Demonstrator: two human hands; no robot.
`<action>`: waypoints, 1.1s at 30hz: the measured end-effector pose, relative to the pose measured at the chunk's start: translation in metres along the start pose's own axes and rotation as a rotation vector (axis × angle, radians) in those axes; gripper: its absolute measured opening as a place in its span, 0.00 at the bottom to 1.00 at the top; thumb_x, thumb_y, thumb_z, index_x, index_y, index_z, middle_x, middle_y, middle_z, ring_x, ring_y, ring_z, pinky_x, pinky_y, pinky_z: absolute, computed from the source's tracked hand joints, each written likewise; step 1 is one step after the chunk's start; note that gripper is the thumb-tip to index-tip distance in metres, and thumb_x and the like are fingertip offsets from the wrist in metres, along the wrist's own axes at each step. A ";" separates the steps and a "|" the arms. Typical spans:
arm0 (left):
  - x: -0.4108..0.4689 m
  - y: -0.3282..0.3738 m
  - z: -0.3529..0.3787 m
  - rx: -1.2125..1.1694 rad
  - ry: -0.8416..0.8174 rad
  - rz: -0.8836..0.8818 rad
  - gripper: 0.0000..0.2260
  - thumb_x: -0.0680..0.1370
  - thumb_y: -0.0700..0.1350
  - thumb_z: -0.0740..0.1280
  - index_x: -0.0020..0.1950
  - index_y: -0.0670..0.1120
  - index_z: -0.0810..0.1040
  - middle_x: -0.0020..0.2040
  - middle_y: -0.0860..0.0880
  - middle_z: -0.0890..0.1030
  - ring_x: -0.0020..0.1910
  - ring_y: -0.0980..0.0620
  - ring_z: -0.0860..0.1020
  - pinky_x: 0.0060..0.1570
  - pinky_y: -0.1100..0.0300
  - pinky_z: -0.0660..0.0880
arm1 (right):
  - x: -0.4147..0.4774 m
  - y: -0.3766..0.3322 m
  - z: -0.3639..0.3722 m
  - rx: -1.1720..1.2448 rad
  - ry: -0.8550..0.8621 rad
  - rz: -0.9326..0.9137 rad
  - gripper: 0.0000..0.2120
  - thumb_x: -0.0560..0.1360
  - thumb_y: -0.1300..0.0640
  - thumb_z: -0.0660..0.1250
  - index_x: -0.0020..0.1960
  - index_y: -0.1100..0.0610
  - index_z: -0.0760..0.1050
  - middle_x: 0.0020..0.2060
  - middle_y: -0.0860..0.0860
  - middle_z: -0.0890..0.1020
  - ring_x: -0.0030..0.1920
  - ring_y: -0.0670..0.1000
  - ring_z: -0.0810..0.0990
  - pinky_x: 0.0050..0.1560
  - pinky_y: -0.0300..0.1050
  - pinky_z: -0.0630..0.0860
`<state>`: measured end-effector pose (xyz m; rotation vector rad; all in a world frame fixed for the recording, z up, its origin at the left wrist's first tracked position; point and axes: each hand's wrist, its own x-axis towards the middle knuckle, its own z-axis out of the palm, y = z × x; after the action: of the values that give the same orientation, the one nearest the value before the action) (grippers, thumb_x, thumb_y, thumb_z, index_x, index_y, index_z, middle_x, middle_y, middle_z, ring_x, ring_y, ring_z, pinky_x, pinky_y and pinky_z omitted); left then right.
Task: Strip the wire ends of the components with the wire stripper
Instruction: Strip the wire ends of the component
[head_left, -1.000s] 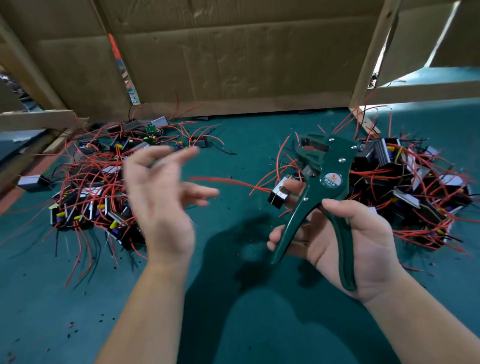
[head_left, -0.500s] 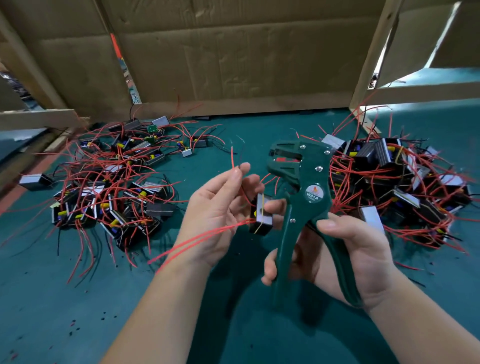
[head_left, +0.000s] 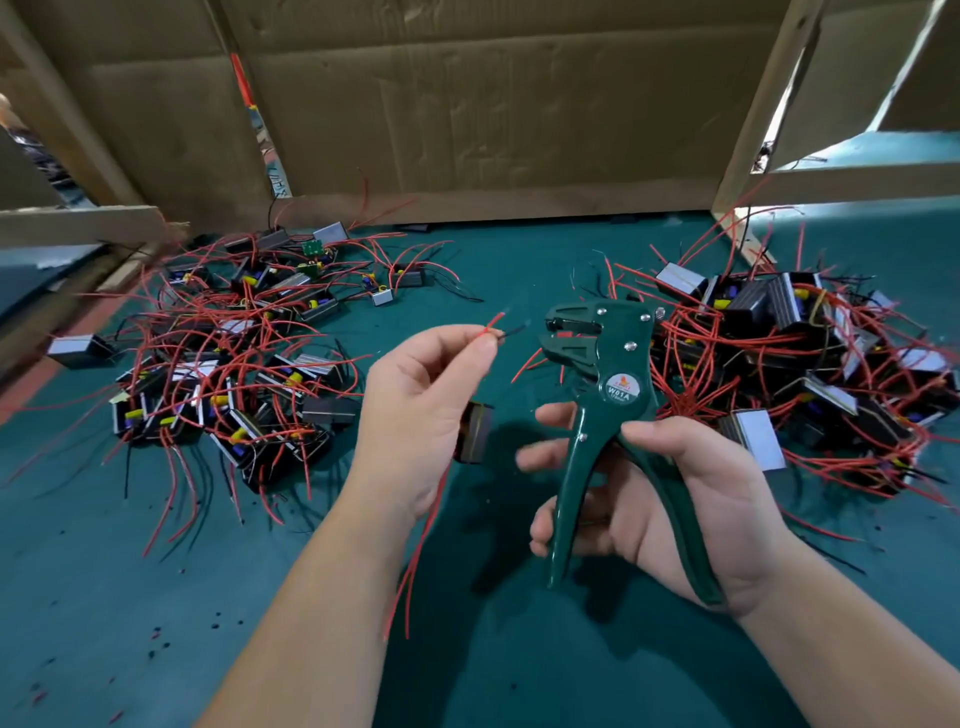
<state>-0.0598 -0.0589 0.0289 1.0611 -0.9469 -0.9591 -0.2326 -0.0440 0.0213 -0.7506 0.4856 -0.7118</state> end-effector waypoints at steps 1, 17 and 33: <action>-0.001 0.000 0.000 0.070 -0.022 0.045 0.06 0.75 0.39 0.69 0.41 0.47 0.81 0.31 0.58 0.79 0.31 0.63 0.73 0.33 0.71 0.70 | -0.001 0.000 0.000 -0.004 -0.018 0.012 0.32 0.57 0.49 0.77 0.58 0.60 0.79 0.47 0.63 0.80 0.39 0.66 0.80 0.45 0.63 0.77; 0.000 0.000 -0.007 0.333 -0.065 0.277 0.08 0.73 0.39 0.71 0.41 0.53 0.81 0.38 0.49 0.77 0.35 0.58 0.74 0.37 0.66 0.70 | -0.005 0.004 0.004 -0.116 -0.034 0.060 0.28 0.62 0.40 0.77 0.48 0.62 0.78 0.37 0.62 0.77 0.34 0.64 0.80 0.37 0.57 0.78; 0.001 0.001 -0.011 0.314 -0.122 0.277 0.08 0.73 0.40 0.71 0.47 0.52 0.83 0.39 0.52 0.75 0.37 0.60 0.73 0.39 0.69 0.67 | -0.004 0.008 0.009 -0.158 0.106 0.072 0.24 0.66 0.36 0.67 0.38 0.58 0.77 0.30 0.59 0.76 0.25 0.59 0.77 0.31 0.54 0.77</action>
<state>-0.0494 -0.0573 0.0274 1.1032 -1.3396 -0.6639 -0.2262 -0.0327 0.0219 -0.8415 0.6681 -0.6537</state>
